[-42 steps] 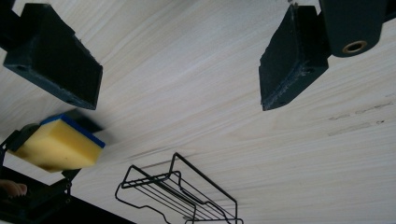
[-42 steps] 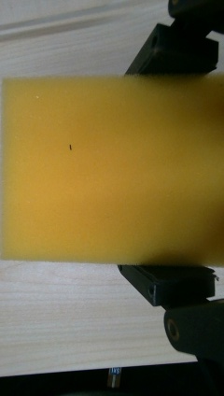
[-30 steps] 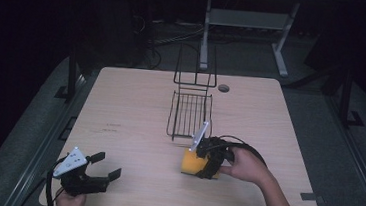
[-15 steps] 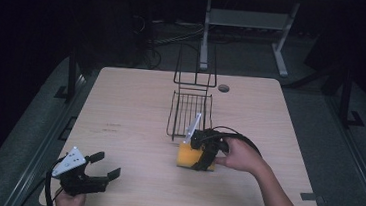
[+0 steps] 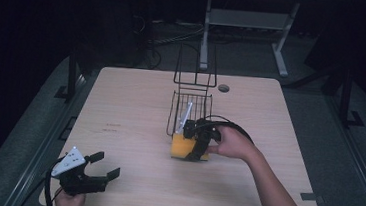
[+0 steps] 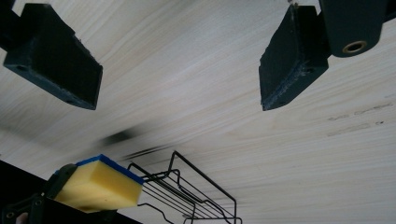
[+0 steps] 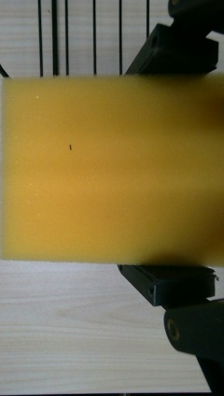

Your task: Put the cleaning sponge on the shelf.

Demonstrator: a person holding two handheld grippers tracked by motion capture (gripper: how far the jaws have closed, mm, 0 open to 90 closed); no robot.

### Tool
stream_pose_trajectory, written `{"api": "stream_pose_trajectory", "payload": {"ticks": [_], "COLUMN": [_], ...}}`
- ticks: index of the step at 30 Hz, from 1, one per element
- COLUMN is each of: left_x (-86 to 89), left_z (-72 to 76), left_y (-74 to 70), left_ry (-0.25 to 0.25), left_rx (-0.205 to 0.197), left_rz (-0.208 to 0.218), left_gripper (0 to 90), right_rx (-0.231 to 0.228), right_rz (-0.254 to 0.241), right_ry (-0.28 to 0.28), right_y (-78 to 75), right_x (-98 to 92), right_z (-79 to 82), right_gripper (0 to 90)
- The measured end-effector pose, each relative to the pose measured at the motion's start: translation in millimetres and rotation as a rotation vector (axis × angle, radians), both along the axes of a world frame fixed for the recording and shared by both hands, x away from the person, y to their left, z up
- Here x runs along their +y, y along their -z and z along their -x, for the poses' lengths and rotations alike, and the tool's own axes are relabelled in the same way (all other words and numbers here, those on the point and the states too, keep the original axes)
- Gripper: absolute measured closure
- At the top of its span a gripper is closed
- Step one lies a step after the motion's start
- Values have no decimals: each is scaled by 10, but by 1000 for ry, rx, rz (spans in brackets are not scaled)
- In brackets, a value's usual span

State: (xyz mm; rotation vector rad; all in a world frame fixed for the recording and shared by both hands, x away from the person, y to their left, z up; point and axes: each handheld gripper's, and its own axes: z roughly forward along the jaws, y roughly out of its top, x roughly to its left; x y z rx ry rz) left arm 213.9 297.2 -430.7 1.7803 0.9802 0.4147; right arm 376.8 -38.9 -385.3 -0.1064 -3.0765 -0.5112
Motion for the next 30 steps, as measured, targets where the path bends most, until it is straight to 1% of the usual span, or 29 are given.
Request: {"api": "stream_pose_trajectory", "payload": {"ticks": [4,6,8,10,12,15,18,21,25,28,30], "left_x": [16,18,17,13,11,12,13,15,12,11,15], "left_z": [0,-1,0,-3,-4,-2,0,-1,-2,-2,-2], "left_y": [-2,-2,-1,1,2,-1,0,1,1,2,1], "left_ry": [-3,-3,-3,-3,-1,-1,-2,-2,-1,-2,-3], "left_rx": [-1,-1,-1,1,0,-1,1,1,1,3,2], "left_rz": [3,4,4,4,1,0,-1,1,-1,2,3], "left_gripper": [128,128,128,128,128,128,128,128,128,128,128], "right_rx": [-4,1,-1,-4,-7,5,-7,-7,4,0,-7], "right_rz": [7,-4,-5,12,11,-10,10,13,-13,6,12], "right_ry": [0,2,3,11,10,16,20,22,37,43,38], "right_y": [-20,-37,-49,-64,-90,-119,-133,-155,-171,-168,-171], "right_x": [35,41,39,41,47,46,50,50,22,21,33], "right_z": [-66,-98,-123,-145,-183,-220,-253,-291,-362,-402,-416], "right_gripper": [216,215,216,216,216,215,216,216,216,215,216]}}
